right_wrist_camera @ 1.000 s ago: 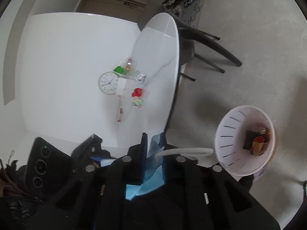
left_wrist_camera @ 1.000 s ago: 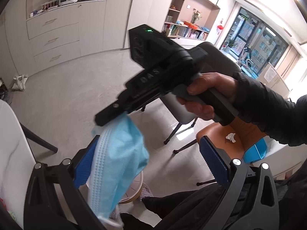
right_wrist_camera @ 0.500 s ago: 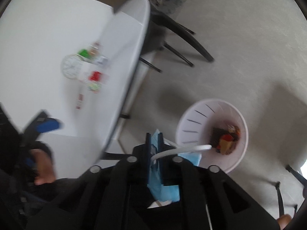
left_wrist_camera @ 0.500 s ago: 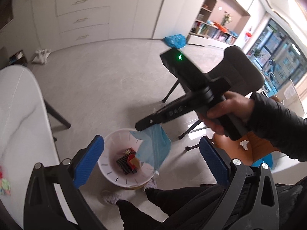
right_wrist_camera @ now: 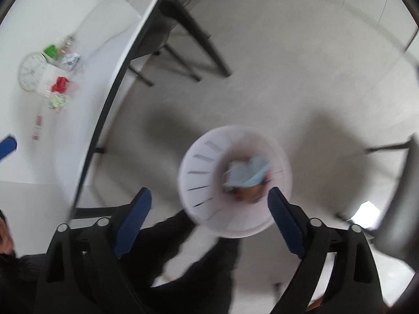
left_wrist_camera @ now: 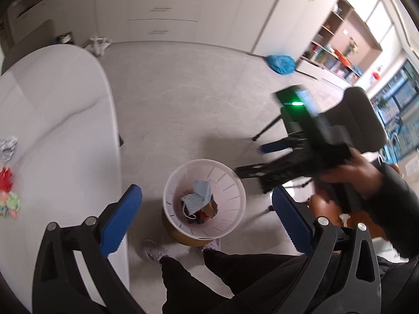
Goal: Collect trash
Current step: 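Move both tools back over the crumpled papers on the table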
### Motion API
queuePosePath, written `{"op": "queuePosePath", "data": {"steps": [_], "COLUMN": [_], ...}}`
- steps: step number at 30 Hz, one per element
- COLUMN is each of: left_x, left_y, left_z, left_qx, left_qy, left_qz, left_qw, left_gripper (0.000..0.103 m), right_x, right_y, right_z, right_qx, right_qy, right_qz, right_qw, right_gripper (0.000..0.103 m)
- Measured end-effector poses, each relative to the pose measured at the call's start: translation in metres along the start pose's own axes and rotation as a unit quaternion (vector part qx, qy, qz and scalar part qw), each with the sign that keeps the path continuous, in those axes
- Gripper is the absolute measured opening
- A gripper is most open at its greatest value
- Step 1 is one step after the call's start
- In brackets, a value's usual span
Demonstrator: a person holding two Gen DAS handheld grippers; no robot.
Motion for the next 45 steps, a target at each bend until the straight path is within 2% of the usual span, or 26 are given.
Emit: {"op": "queuePosePath", "data": {"steps": [3, 5, 10, 15, 22, 26, 30, 33, 38, 43, 45], "left_x": [-0.007, -0.015, -0.034, -0.05, -0.062, -0.069, -0.071, -0.073, -0.076, -0.08, -0.08], "left_y": [0.016, 0.028, 0.056, 0.079, 0.114, 0.142, 0.175, 0.21, 0.261, 0.313, 0.332], "left_z": [0.002, 0.004, 0.006, 0.006, -0.003, -0.013, -0.028, -0.042, -0.066, -0.093, -0.102], "left_qx": [-0.017, -0.031, -0.058, -0.076, -0.108, -0.142, -0.195, -0.242, -0.277, -0.273, -0.272], "left_qy": [-0.009, -0.017, -0.038, -0.055, -0.068, -0.077, -0.082, -0.086, -0.092, -0.093, -0.088], "left_qz": [0.012, 0.021, 0.039, 0.049, 0.065, 0.078, 0.093, 0.105, 0.133, 0.16, 0.158], "left_qw": [0.9997, 0.9992, 0.9969, 0.9944, 0.9897, 0.9839, 0.973, 0.9608, 0.9471, 0.9439, 0.9452], "left_gripper": [0.095, 0.095, 0.095, 0.095, 0.095, 0.095, 0.095, 0.095, 0.095, 0.095, 0.095], "right_x": [-0.043, -0.07, -0.107, -0.12, -0.119, -0.116, -0.106, -0.097, -0.079, -0.05, -0.036], "right_y": [0.014, 0.027, 0.05, 0.081, 0.117, 0.139, 0.164, 0.183, 0.22, 0.265, 0.285], "right_z": [0.005, 0.008, 0.021, 0.038, 0.058, 0.07, 0.083, 0.092, 0.11, 0.132, 0.14], "right_qx": [-0.018, -0.022, -0.026, -0.056, -0.078, -0.089, -0.107, -0.118, -0.142, -0.185, -0.209], "right_qy": [-0.048, -0.077, -0.115, -0.137, -0.146, -0.151, -0.146, -0.139, -0.127, -0.11, -0.102], "right_qz": [-0.046, -0.06, -0.058, -0.063, -0.051, -0.038, -0.027, -0.021, -0.002, 0.023, 0.029], "right_qw": [0.998, 0.995, 0.991, 0.987, 0.985, 0.984, 0.983, 0.983, 0.982, 0.976, 0.972], "right_gripper": [0.1, 0.1, 0.101, 0.101, 0.101, 0.101, 0.101, 0.101, 0.101, 0.101, 0.101]}}
Point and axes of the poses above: each gripper's, at about its wrist camera, not at the fingertips, and x roughly the way its jaws point, y to its left, z to its top, the point moved 9 cm from there along x, roughly the way its jaws point, and after that the axes turned 6 degrees about y, right-handed, at the moved point
